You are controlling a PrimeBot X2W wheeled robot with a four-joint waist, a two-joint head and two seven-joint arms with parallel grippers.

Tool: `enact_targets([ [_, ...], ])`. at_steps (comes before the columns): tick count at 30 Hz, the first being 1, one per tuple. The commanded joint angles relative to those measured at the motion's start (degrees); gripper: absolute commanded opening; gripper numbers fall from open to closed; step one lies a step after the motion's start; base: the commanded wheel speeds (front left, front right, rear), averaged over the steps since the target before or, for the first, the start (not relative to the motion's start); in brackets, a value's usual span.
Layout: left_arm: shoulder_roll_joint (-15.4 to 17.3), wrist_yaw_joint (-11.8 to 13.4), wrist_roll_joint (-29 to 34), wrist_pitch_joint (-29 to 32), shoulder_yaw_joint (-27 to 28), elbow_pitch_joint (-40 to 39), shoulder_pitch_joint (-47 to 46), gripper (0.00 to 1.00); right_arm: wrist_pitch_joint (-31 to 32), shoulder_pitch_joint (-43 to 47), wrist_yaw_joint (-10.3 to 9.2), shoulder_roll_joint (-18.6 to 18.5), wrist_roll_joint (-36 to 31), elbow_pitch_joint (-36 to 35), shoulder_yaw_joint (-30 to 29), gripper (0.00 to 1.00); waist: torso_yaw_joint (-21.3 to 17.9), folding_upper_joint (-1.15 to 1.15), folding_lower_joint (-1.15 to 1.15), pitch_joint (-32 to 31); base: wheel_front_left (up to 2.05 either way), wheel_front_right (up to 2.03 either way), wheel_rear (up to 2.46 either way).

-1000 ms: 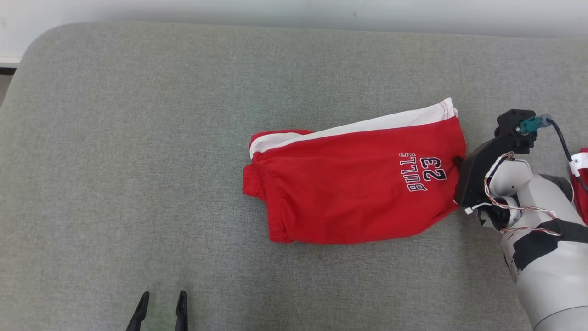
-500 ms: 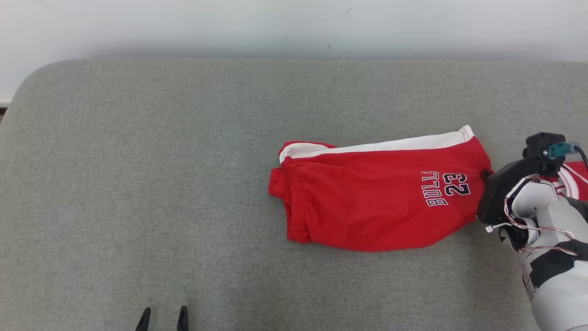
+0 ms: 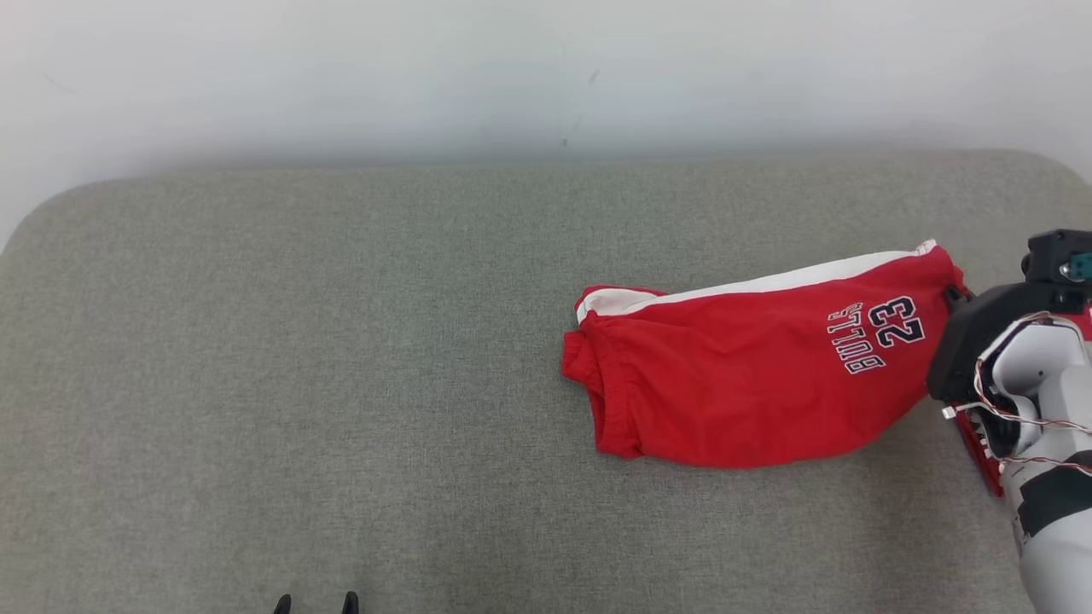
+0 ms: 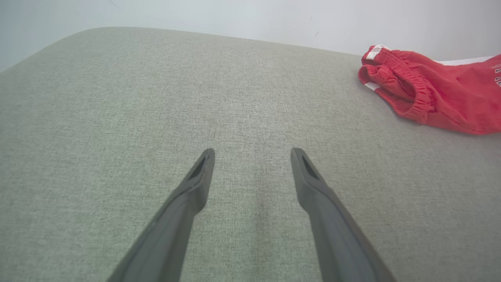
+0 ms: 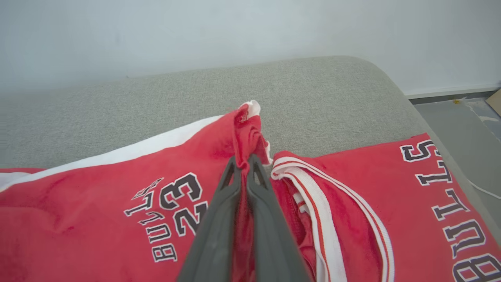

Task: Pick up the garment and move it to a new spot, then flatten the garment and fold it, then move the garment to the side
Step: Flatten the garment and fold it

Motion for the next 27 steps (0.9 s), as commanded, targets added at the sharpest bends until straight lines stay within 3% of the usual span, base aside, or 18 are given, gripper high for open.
enact_targets([
  [1,-0.2,-0.2,0.4,-0.2,0.1,0.2,0.7,1.00,0.6,0.7,-0.17,0.5,-0.3,-1.6,0.9,0.00,-0.2,0.00,0.00,-0.8,0.00,0.00,0.00],
  [15,-0.9,-0.9,0.2,-0.2,0.2,0.7,1.7,1.00,7.6,2.7,-0.17,6.6,3.3,-11.4,14.4,0.00,1.6,0.00,0.00,-2.9,0.00,0.00,0.00],
  [27,-1.5,-1.4,-0.1,-0.2,-0.1,1.1,0.3,1.00,9.4,1.0,-0.17,10.2,6.2,-8.9,23.1,0.00,7.1,0.00,0.00,-1.0,0.00,0.00,0.00],
])
